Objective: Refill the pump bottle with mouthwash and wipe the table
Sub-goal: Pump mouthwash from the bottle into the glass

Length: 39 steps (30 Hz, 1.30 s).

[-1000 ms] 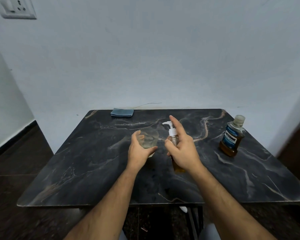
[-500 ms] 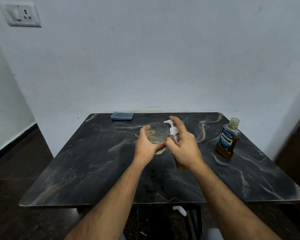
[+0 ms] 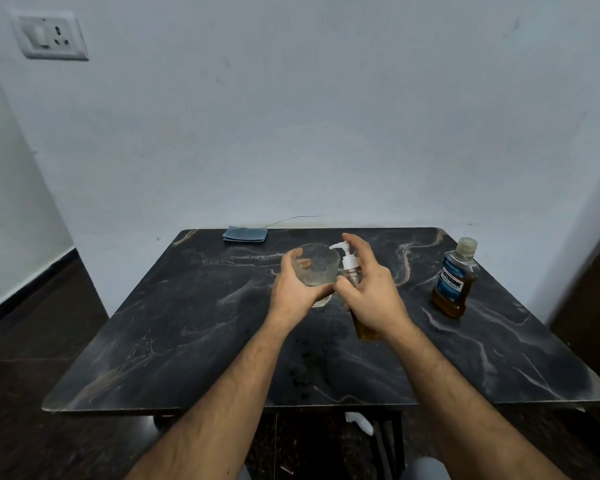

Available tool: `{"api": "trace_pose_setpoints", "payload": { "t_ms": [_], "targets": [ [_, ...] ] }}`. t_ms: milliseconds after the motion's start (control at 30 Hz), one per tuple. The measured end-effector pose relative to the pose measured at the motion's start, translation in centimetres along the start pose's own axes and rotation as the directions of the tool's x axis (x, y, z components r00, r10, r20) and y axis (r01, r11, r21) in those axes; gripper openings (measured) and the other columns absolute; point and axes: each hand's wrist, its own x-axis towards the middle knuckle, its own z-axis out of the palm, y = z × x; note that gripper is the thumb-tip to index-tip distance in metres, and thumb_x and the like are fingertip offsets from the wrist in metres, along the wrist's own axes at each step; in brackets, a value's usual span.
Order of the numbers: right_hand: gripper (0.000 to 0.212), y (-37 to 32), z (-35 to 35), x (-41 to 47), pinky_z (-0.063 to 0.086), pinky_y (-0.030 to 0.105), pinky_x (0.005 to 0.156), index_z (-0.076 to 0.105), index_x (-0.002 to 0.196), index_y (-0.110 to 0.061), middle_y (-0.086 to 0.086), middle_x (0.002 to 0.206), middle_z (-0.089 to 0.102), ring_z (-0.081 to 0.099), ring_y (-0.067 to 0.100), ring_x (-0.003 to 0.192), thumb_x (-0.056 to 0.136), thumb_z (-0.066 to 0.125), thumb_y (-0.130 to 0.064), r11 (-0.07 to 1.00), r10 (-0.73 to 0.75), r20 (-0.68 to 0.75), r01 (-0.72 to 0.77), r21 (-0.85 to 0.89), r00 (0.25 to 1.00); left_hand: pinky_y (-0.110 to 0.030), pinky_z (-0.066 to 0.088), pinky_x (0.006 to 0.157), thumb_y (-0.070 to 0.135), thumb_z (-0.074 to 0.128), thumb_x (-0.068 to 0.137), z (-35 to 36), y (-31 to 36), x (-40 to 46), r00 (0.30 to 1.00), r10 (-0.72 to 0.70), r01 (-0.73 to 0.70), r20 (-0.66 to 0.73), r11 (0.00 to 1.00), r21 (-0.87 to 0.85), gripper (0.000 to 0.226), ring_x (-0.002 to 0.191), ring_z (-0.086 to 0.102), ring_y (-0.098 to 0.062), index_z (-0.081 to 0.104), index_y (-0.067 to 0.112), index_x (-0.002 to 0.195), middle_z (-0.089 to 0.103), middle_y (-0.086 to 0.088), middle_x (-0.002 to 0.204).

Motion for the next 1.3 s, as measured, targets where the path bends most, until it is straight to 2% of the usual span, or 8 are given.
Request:
{"api": "trace_pose_setpoints", "payload": {
  "t_ms": [167,367,533,600,767,900,1100,1300],
  "targets": [
    [0.065,0.04,-0.18,0.06,0.06,0.041,0.07,0.035,0.137,-0.046,-0.002,0.081,0.068,0.067,0.018,0.062,0.084,0.06,-0.018,1.0,-0.001,0.001,0.001,0.003,1.0,-0.038,0.047,0.105,0.064,0.086,0.043,-0.01,0.28,-0.13,1.0,-0.002,0.002,0.009,1.0,0.006,0.116,0.12,0.057,-0.01,0.035,0.03,0.142,0.061,0.012,0.128],
    [0.05,0.02,-0.15,0.13,0.057,0.045,0.064,0.041,0.115,-0.047,0.001,0.075,0.067,0.065,0.022,0.061,0.082,0.062,-0.016,1.0,-0.002,-0.019,0.002,0.001,1.0,-0.038,0.048,0.104,0.065,0.084,0.043,0.18,0.58,-0.21,1.0,-0.003,0.003,0.012,1.0,0.011,0.117,0.119,0.058,-0.011,0.035,0.028,0.143,0.061,0.011,0.128],
    [0.067,0.28,-0.19,0.12,0.06,0.037,0.069,0.033,0.14,-0.045,0.002,0.075,0.069,0.064,0.016,0.058,0.084,0.06,-0.019,1.0,0.021,0.014,-0.021,-0.018,1.0,-0.034,0.047,0.102,0.055,0.088,0.052,0.21,0.5,-0.1,1.0,-0.002,0.002,0.014,1.0,0.019,0.11,0.119,0.057,-0.011,0.035,0.029,0.143,0.061,0.011,0.129],
    [0.07,0.33,-0.21,0.09,0.06,0.038,0.069,0.031,0.142,-0.046,0.003,0.073,0.069,0.066,0.019,0.06,0.085,0.059,-0.019,1.0,0.016,0.022,-0.016,-0.003,1.0,-0.033,0.047,0.102,0.054,0.089,0.053,0.22,0.48,-0.03,1.0,0.001,-0.001,0.015,1.0,0.02,0.108,0.119,0.057,-0.011,0.035,0.029,0.143,0.061,0.011,0.129],
    [0.066,0.38,-0.25,0.01,0.059,0.043,0.067,0.036,0.132,-0.053,0.008,0.069,0.068,0.066,0.026,0.061,0.082,0.059,-0.016,1.0,0.001,0.025,-0.001,0.01,1.0,-0.036,0.048,0.102,0.055,0.089,0.051,0.21,0.5,0.05,1.0,0.001,-0.002,0.013,1.0,0.025,0.109,0.118,0.058,-0.01,0.036,0.03,0.142,0.061,0.012,0.128],
    [0.049,0.41,-0.33,0.08,0.056,0.047,0.062,0.042,0.115,-0.047,0.009,0.069,0.066,0.065,0.029,0.059,0.082,0.06,-0.015,1.0,-0.015,-0.004,0.016,0.014,1.0,-0.038,0.049,0.103,0.056,0.09,0.049,0.12,0.48,0.07,1.0,0.002,-0.002,0.027,1.0,0.017,0.113,0.118,0.058,-0.011,0.035,0.027,0.144,0.061,0.009,0.129],
    [0.064,0.58,-0.43,0.25,0.059,0.046,0.069,0.034,0.133,-0.051,0.007,0.076,0.069,0.067,0.026,0.062,0.084,0.059,-0.018,1.0,0.007,0.033,-0.008,0.006,0.999,-0.038,0.048,0.104,0.05,0.091,0.054,0.22,0.45,0.15,1.0,0.004,-0.004,0.02,1.0,0.025,0.109,0.119,0.058,-0.012,0.035,0.025,0.144,0.061,0.008,0.129],
    [0.055,0.58,-0.46,0.36,0.058,0.048,0.064,0.039,0.122,-0.048,0.007,0.075,0.068,0.066,0.027,0.06,0.082,0.06,-0.018,1.0,0.009,0.039,-0.009,-0.005,0.999,-0.037,0.047,0.104,0.052,0.09,0.053,0.24,0.49,0.2,1.0,0.01,-0.01,0.024,1.0,0.026,0.109,0.119,0.058,-0.011,0.034,0.027,0.144,0.061,0.009,0.13]
  ]
}}
